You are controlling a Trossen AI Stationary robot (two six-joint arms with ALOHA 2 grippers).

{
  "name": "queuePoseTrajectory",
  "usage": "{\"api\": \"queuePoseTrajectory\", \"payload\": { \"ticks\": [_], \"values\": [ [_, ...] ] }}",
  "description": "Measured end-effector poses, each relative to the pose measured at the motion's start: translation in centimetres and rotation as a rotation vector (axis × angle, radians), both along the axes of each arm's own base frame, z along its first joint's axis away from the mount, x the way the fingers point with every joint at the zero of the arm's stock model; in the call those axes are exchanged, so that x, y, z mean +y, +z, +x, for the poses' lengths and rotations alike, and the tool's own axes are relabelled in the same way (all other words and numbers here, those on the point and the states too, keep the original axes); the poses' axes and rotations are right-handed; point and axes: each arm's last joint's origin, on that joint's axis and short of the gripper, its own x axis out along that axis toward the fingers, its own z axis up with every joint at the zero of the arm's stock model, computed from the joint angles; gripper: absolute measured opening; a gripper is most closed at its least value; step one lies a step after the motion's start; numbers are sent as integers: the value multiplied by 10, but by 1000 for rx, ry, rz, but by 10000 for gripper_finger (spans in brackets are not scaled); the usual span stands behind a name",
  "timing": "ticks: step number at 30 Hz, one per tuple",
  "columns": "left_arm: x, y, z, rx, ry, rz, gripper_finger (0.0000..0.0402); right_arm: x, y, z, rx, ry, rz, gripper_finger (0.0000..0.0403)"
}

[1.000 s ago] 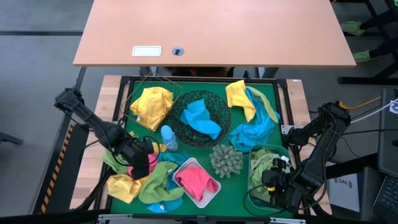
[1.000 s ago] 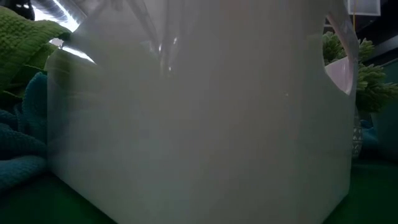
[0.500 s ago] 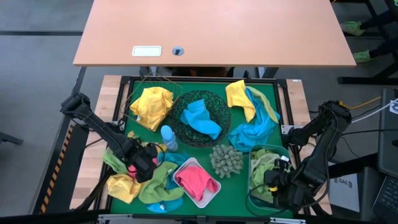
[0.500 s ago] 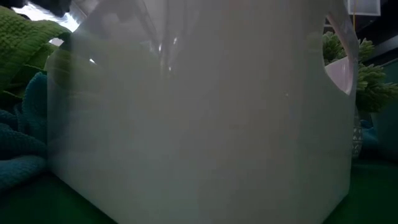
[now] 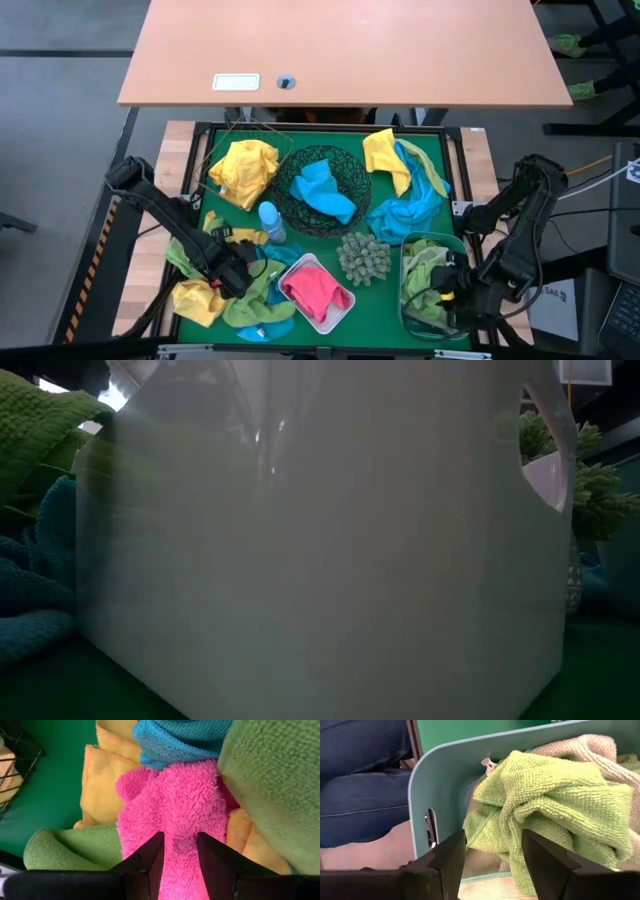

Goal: Sort microfiber towel by color & place in baskets
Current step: Put the pink microfiber cloth into the white bin

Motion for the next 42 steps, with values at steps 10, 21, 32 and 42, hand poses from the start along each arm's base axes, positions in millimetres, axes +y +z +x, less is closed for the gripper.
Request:
{"api": "queuePoseTrajectory", "payload": {
  "ticks": [10, 21, 32, 42],
  "values": [
    [-8, -10, 0, 16, -25, 31, 112, -15, 18, -5, -135, -36, 16, 195],
    [-10, -17, 3, 32, -11, 46, 41, -24, 25, -3, -342, -34, -116, 195],
    [-13, 18, 3, 111, -8, 40, 2, -28, 28, 0, -490, -89, -229, 195],
    [-16, 101, 11, -11, -33, 36, 1, -28, 28, 0, -492, -90, -231, 195]
  ]
}}
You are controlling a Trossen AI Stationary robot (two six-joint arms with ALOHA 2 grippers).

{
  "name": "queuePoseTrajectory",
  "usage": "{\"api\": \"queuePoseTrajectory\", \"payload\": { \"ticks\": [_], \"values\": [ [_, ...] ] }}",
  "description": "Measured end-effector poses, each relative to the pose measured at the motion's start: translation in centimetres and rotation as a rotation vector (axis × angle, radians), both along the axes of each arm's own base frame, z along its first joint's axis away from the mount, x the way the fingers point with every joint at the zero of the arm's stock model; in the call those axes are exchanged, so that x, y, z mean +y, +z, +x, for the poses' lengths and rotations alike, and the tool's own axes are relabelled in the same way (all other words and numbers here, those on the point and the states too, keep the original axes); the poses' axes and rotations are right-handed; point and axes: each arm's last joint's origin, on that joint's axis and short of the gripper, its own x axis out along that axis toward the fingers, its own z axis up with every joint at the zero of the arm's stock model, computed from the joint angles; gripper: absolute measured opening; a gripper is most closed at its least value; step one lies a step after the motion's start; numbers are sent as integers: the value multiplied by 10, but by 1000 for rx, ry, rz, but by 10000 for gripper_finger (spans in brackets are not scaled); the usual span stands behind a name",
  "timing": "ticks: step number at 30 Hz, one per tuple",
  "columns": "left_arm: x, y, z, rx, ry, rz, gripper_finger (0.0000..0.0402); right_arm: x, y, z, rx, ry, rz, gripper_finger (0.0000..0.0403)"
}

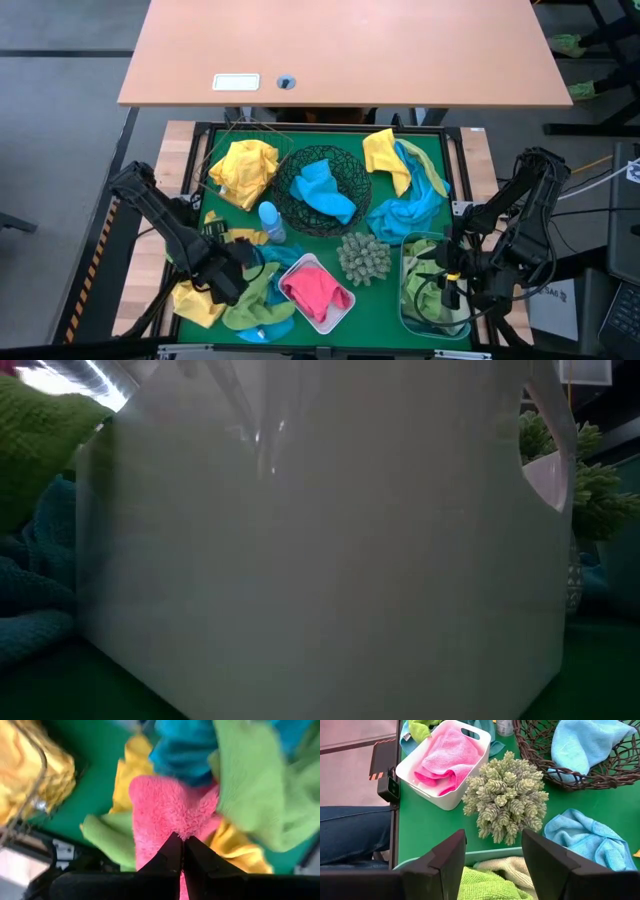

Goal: Sort microfiber towel by color & place in baskets
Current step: Put the pink microfiber cloth into the white bin

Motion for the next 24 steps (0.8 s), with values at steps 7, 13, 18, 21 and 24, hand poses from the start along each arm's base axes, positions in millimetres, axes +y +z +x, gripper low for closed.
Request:
{"api": "queuePoseTrajectory", "payload": {
  "ticks": [7, 13, 18, 21, 24],
  "values": [
    [-1, 46, 6, -201, -26, -39, 0, 0, 0, 0, 0, 0, -1, 195],
    [3, 82, 7, -388, -32, -23, 0, 0, 0, 0, 0, 0, -1, 195],
    [2, 100, 10, -523, -22, -41, 0, 0, 0, 0, 0, 0, -1, 195],
    [-2, 103, 15, -583, -40, -81, 0, 0, 0, 0, 0, 0, -1, 195],
    [-9, 108, 23, -669, -82, -124, 0, 0, 0, 0, 0, 0, -2, 195]
  ]
}}
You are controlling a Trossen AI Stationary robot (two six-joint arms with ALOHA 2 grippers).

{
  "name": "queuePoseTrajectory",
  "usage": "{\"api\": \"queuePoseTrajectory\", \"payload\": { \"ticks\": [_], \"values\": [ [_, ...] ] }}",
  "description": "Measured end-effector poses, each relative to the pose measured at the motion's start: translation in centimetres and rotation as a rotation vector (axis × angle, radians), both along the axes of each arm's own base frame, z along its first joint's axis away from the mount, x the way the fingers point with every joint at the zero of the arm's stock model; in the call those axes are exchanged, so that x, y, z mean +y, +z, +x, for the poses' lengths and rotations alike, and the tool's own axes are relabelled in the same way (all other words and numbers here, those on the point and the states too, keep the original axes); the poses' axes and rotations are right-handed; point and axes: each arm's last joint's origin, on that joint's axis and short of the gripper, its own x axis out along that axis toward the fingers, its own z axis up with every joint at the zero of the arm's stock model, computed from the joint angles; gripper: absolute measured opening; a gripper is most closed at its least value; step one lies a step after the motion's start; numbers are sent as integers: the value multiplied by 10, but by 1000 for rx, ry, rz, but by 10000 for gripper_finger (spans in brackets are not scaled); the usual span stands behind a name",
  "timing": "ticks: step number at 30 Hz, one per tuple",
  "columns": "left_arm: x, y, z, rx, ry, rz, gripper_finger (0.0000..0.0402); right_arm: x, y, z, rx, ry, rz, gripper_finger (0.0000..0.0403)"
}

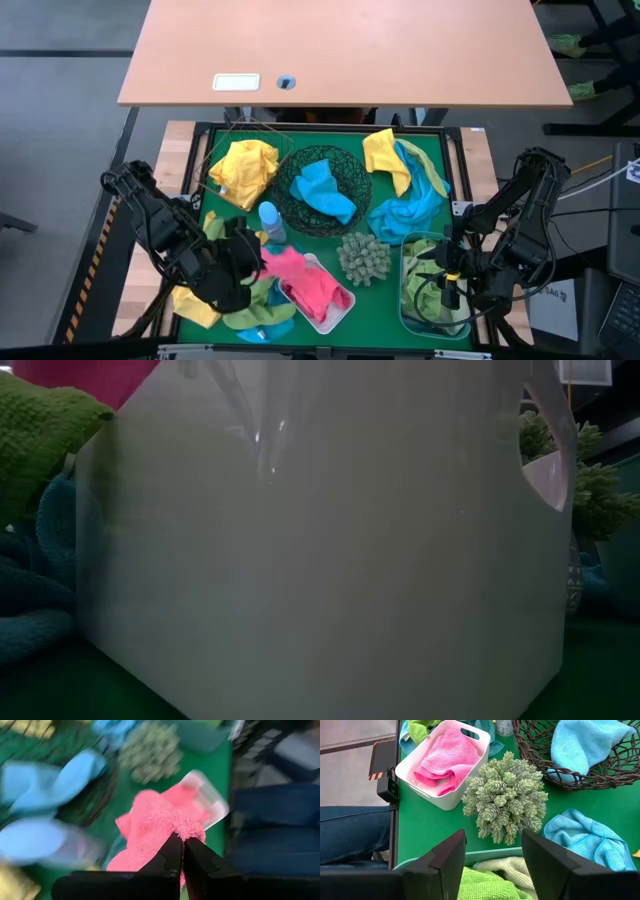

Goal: Sort microfiber towel by color & place in baskets
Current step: Put the pink microfiber cloth into the white bin

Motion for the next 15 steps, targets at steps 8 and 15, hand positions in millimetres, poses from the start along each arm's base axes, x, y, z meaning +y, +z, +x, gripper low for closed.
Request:
{"api": "queuePoseTrajectory", "payload": {
  "ticks": [8, 15],
  "values": [
    [-22, 13, 29, -278, -187, 53, 0, 0, 0, 0, -1, 0, -1, 195],
    [-45, -4, 56, -326, -289, 155, 0, 0, 0, 0, -2, -1, -2, 195]
  ]
}}
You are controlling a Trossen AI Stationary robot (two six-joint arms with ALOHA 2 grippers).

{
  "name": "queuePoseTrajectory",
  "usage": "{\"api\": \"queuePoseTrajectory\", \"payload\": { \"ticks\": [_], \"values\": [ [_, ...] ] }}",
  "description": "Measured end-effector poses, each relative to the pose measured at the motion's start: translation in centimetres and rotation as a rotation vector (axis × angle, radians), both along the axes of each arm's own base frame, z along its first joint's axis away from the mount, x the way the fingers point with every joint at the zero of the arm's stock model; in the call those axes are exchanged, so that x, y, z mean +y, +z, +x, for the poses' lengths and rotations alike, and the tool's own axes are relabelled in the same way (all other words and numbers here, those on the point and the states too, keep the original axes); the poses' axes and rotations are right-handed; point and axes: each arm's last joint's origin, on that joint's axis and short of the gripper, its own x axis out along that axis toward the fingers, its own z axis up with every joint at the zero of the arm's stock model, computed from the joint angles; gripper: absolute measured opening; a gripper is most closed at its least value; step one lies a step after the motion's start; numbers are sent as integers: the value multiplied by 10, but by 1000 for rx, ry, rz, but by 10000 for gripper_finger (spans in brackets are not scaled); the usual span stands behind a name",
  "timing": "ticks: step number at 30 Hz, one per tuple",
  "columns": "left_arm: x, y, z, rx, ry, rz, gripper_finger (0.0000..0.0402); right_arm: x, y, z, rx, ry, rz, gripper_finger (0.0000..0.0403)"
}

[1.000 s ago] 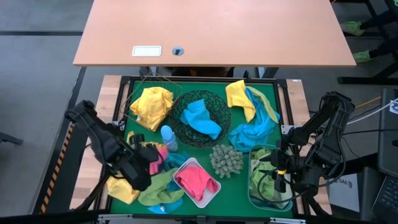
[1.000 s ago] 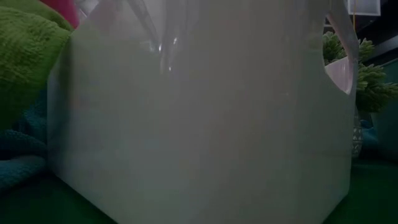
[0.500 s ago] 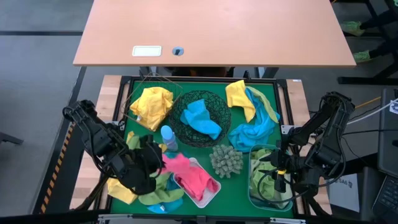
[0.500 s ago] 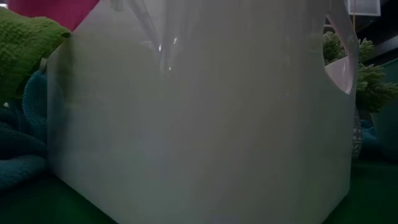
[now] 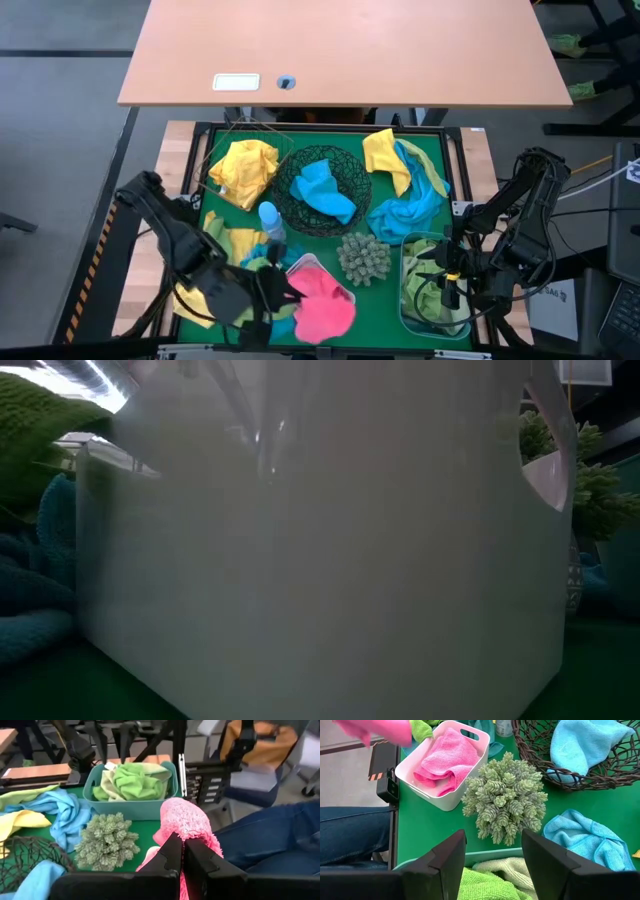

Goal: Sort microfiber towel by color & place in baskets
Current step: Put the pink microfiber cloth into the white bin

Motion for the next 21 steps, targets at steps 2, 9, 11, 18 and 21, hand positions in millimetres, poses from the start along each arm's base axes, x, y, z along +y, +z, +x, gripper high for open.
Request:
{"api": "queuePoseTrajectory", "payload": {
  "ticks": [2, 9, 11, 18, 21],
  "values": [
    [-6, -10, 8, 18, -10, 35, 0, 0, 0, 0, 0, 0, 0, 195],
    [-14, -37, 28, 52, 35, 139, 0, 0, 0, 0, 0, 0, 0, 195],
    [-10, -37, 31, 49, 56, 152, 0, 0, 0, 0, 0, 0, 0, 195],
    [12, -32, 39, 46, 90, 222, 0, 0, 0, 0, 1, 1, 0, 195],
    [18, -34, 42, 76, 47, 228, 0, 0, 0, 0, 4, 2, 2, 195]
  ]
}}
